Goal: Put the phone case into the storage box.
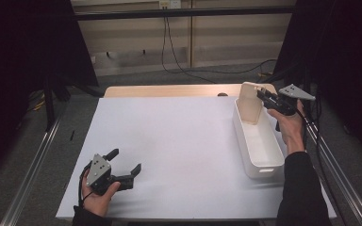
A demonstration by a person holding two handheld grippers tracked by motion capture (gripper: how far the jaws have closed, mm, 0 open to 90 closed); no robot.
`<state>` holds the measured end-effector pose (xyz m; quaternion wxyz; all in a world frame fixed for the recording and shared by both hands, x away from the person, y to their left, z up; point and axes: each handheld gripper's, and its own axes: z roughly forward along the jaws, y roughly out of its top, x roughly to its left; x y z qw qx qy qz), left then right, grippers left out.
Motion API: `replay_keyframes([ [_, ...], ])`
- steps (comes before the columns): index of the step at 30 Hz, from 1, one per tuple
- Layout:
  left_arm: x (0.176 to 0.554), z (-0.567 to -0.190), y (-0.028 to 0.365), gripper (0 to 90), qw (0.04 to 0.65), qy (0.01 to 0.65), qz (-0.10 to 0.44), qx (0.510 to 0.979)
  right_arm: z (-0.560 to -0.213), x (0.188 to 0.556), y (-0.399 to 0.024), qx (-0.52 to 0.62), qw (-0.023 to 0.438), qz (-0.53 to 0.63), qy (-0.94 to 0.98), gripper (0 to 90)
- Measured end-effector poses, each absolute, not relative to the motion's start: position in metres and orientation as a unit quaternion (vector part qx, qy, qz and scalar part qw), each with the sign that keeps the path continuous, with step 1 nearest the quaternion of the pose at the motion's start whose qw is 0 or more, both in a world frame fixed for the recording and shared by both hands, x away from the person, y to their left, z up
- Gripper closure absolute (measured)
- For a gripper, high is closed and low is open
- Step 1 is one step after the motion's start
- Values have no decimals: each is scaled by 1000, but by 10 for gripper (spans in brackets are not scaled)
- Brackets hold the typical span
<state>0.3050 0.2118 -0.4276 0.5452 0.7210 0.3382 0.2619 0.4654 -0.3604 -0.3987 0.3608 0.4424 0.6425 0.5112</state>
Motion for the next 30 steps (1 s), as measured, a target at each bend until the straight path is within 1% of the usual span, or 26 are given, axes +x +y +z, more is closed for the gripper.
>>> replay_keyframes([
  [9,305,-428,209,43,541,325,264,730,-401,470,-361,456,365,491,646,726],
  [19,306,-429,209,43,537,326,265,731,-404,475,-361,464,360,497,639,723],
  [27,308,-429,211,43,539,332,260,729,-409,479,-359,475,347,494,640,693],
  [30,308,-429,210,43,538,332,261,730,-410,480,-360,474,348,497,638,713],
])
